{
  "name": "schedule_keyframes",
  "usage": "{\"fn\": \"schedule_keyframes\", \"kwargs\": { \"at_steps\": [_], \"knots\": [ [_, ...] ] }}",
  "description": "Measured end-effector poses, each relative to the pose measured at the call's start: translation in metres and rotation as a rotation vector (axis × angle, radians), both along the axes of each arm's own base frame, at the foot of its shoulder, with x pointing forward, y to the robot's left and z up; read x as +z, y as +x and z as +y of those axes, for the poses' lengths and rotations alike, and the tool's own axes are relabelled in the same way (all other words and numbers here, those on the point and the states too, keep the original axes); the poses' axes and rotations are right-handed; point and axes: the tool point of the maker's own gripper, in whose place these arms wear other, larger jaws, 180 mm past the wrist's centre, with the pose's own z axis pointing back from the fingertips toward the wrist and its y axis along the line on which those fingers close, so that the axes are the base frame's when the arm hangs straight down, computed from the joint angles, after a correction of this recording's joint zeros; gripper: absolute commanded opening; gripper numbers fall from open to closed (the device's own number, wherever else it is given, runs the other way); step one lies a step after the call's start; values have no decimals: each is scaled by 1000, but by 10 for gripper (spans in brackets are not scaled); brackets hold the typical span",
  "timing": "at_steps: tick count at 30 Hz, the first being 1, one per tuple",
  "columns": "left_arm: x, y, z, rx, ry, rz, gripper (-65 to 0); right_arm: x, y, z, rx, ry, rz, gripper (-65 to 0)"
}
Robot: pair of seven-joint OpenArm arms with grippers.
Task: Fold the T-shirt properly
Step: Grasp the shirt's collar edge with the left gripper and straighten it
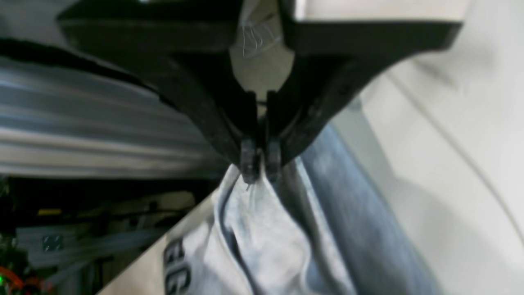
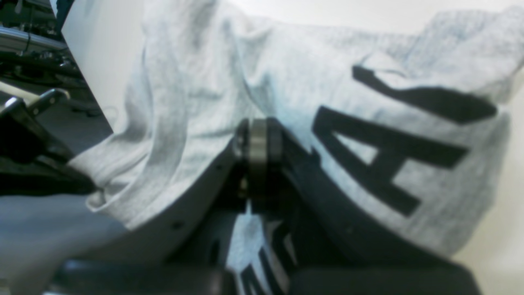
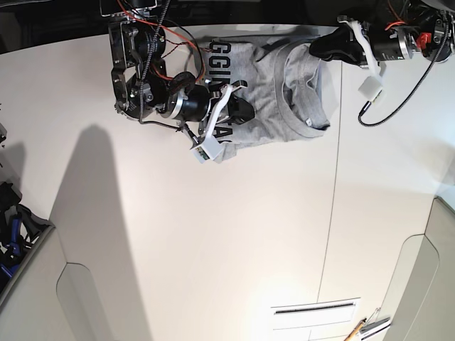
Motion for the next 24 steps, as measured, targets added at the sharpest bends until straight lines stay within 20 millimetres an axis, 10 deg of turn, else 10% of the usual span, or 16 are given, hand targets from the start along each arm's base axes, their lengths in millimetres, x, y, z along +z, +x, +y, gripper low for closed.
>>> {"fn": "schedule_keyframes", "kwargs": {
  "at_steps": [10,14,24],
  "knots": [
    [-1,-5,3,-7,11,15,-650,0,0,0,0,0,1,-650],
    [-2,-5,4,-7,14,15,-444,5,-2,4,5,37,14,-650],
    [-1,-3,4,0,16,6,-428,27,12,9,54,75,-9,-650]
  ]
}}
